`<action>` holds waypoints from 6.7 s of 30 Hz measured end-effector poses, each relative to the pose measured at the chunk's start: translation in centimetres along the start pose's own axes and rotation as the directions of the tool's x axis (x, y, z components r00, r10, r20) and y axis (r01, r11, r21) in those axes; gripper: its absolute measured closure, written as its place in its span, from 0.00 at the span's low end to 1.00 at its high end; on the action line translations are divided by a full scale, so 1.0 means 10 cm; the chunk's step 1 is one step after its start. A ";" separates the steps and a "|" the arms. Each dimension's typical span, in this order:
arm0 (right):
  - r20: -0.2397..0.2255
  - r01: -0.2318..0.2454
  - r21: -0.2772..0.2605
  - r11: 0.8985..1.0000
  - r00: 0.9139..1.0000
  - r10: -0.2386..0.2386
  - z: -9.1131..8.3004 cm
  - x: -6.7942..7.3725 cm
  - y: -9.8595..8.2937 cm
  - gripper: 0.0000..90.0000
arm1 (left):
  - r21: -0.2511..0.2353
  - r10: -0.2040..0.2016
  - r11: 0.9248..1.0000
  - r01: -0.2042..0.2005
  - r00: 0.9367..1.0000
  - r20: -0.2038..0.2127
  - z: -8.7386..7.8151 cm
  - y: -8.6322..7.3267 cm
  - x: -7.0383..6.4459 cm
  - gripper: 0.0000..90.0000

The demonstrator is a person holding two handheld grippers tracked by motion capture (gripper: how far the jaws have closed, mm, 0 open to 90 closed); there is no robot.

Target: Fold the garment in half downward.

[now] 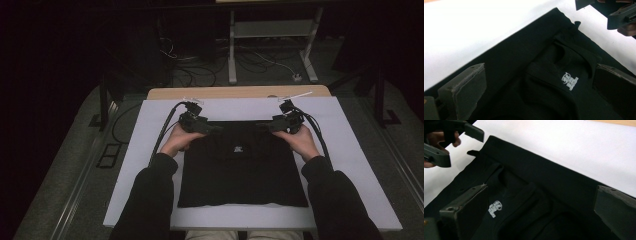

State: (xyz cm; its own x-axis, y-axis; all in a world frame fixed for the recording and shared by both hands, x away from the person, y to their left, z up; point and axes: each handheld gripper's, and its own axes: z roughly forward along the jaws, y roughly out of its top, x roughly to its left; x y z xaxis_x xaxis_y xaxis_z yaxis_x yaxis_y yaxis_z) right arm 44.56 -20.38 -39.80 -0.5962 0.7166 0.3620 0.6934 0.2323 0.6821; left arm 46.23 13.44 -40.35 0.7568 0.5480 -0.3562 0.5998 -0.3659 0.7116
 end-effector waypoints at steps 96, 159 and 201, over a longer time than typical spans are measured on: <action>0.004 0.024 0.048 0.999 1.000 -0.024 0.20 0.03 -0.06 0.96 | 0.023 -0.091 0.996 0.090 0.993 0.069 0.03 -0.12 0.15 0.99; -0.092 0.075 -0.029 0.997 0.993 -0.078 -0.55 0.45 -0.43 0.96 | -0.039 -0.041 0.998 0.043 0.998 0.057 -0.62 -0.29 -0.46 0.98; -0.159 0.041 -0.023 0.999 0.986 -0.044 -0.74 0.64 -0.98 0.96 | -0.074 -0.067 0.994 0.080 0.985 0.160 -0.80 -0.96 -0.75 0.98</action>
State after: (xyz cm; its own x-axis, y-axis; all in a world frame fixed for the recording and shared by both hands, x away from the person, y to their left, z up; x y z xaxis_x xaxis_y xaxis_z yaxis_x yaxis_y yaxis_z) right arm 30.93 -23.00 -39.50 -0.6828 0.5919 0.4283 0.6592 0.2463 0.7105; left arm 32.69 18.83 -39.68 0.7465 0.4437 -0.4959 0.6377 -0.2644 0.7235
